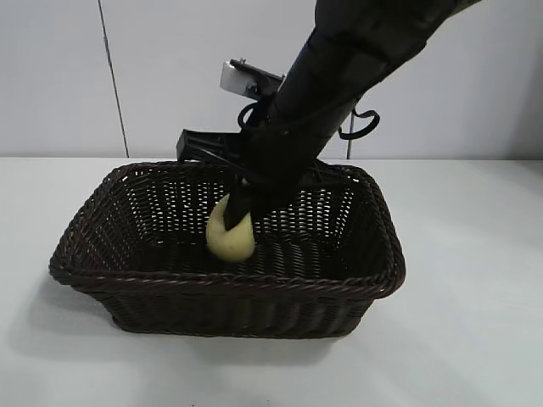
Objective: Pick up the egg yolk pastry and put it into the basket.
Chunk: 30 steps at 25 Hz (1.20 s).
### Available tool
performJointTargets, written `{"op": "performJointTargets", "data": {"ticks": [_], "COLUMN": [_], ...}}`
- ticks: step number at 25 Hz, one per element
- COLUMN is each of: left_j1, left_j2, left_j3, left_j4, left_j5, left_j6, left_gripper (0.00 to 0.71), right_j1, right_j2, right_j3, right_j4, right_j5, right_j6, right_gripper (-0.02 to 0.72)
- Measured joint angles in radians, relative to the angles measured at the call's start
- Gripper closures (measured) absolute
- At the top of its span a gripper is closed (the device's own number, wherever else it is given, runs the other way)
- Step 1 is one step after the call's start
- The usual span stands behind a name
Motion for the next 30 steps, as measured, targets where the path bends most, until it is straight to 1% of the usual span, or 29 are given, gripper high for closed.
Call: {"op": "performJointTargets", "data": {"ticks": [2,3,5,6,9,12,14,17,18,20,23,25,27,30], "left_j1": [0.0,0.0,0.0,0.0,0.0,0.0,0.0,0.0,0.0,0.0,0.0,0.0,0.0,0.0], "left_j2": [0.0,0.0,0.0,0.0,0.0,0.0,0.0,0.0,0.0,0.0,0.0,0.0,0.0,0.0], "left_j3": [0.0,0.0,0.0,0.0,0.0,0.0,0.0,0.0,0.0,0.0,0.0,0.0,0.0,0.0], "left_j4": [0.0,0.0,0.0,0.0,0.0,0.0,0.0,0.0,0.0,0.0,0.0,0.0,0.0,0.0], "left_j5": [0.0,0.0,0.0,0.0,0.0,0.0,0.0,0.0,0.0,0.0,0.0,0.0,0.0,0.0], "left_j6": [0.0,0.0,0.0,0.0,0.0,0.0,0.0,0.0,0.0,0.0,0.0,0.0,0.0,0.0], "left_gripper": [0.112,0.112,0.112,0.112,0.112,0.112,0.112,0.112,0.112,0.112,0.112,0.112,0.112,0.112], "right_j1": [0.0,0.0,0.0,0.0,0.0,-0.003,-0.004,-0.005,-0.006,-0.006,-0.012,-0.015,-0.024,-0.061], "right_j2": [-0.001,-0.002,-0.014,-0.023,-0.058,-0.065,-0.065,-0.065,-0.065,-0.065,-0.065,-0.065,-0.065,-0.065], "right_j3": [0.0,0.0,0.0,0.0,-0.006,-0.048,-0.09,-0.181,-0.207,-0.26,-0.3,-0.307,-0.308,-0.308], "right_j4": [0.0,0.0,0.0,0.0,0.0,-0.025,-0.066,-0.143,-0.174,-0.242,-0.363,-0.416,-0.434,-0.434], "right_j5": [0.008,0.017,0.032,0.037,0.078,0.182,0.274,0.39,0.418,0.481,0.571,0.614,0.642,0.654], "right_j6": [0.0,0.0,0.0,0.0,0.008,0.044,0.073,0.103,0.112,0.154,0.218,0.233,0.235,0.239], "right_gripper": [0.297,0.232,0.167,0.152,0.134,0.133,0.133,0.133,0.133,0.134,0.135,0.136,0.136,0.136]}}
